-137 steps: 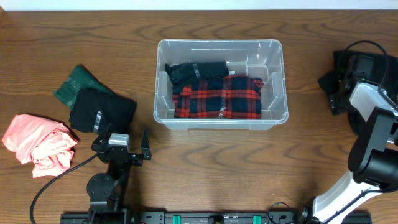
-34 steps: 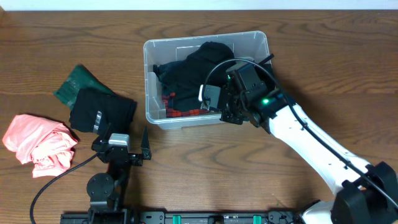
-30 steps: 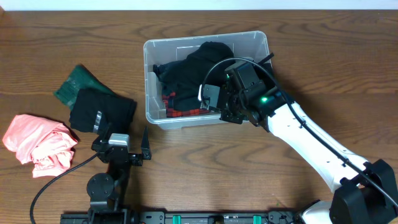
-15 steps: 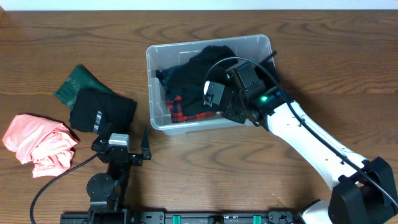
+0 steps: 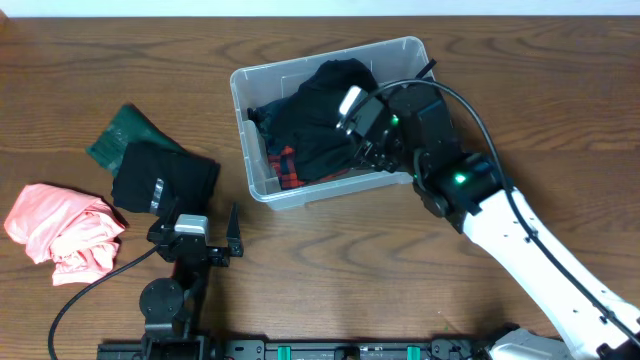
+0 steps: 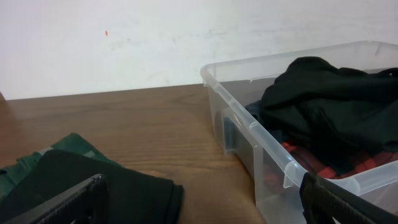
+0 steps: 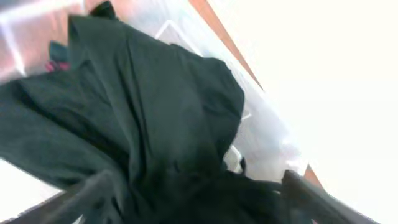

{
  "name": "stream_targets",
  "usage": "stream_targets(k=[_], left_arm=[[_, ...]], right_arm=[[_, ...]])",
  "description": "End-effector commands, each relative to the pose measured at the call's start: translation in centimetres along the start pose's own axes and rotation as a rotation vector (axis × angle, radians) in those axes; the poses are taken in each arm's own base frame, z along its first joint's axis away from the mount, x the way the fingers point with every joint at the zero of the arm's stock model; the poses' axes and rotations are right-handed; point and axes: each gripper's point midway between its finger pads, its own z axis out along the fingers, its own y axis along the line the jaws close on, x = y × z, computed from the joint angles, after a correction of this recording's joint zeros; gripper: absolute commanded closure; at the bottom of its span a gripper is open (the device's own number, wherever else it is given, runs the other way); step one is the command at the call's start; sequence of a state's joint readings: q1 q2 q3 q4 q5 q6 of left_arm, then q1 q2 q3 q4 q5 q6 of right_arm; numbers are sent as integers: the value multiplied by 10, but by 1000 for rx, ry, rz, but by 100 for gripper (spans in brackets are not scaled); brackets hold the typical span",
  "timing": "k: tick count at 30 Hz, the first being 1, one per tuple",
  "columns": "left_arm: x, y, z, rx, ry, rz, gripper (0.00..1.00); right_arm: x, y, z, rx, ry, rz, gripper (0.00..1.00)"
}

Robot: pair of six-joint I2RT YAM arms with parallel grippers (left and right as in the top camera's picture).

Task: Pack container

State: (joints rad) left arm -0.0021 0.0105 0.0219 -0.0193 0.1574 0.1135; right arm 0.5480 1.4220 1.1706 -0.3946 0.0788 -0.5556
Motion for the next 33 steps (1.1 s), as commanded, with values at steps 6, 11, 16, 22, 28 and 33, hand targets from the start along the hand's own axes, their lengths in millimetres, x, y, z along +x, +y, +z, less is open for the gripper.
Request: stream_targets(k=[6, 11, 16, 22, 28, 33], left_arm=[[16, -2, 1, 11, 45, 16, 2], [16, -2, 1, 11, 45, 16, 2], [16, -2, 1, 11, 45, 16, 2], [16, -2, 1, 11, 45, 16, 2], [16, -2, 1, 11, 45, 16, 2], [16, -2, 1, 11, 45, 16, 2]], right_arm=[[85, -33, 23, 59, 248, 403, 87], [112, -22, 37, -39, 311, 465, 87], [133, 10, 59, -182, 379, 498, 87], [173, 24, 105, -154, 486, 537, 66], [177, 24, 122, -126, 470, 596, 51], [182, 27, 110, -131, 518, 592, 57]])
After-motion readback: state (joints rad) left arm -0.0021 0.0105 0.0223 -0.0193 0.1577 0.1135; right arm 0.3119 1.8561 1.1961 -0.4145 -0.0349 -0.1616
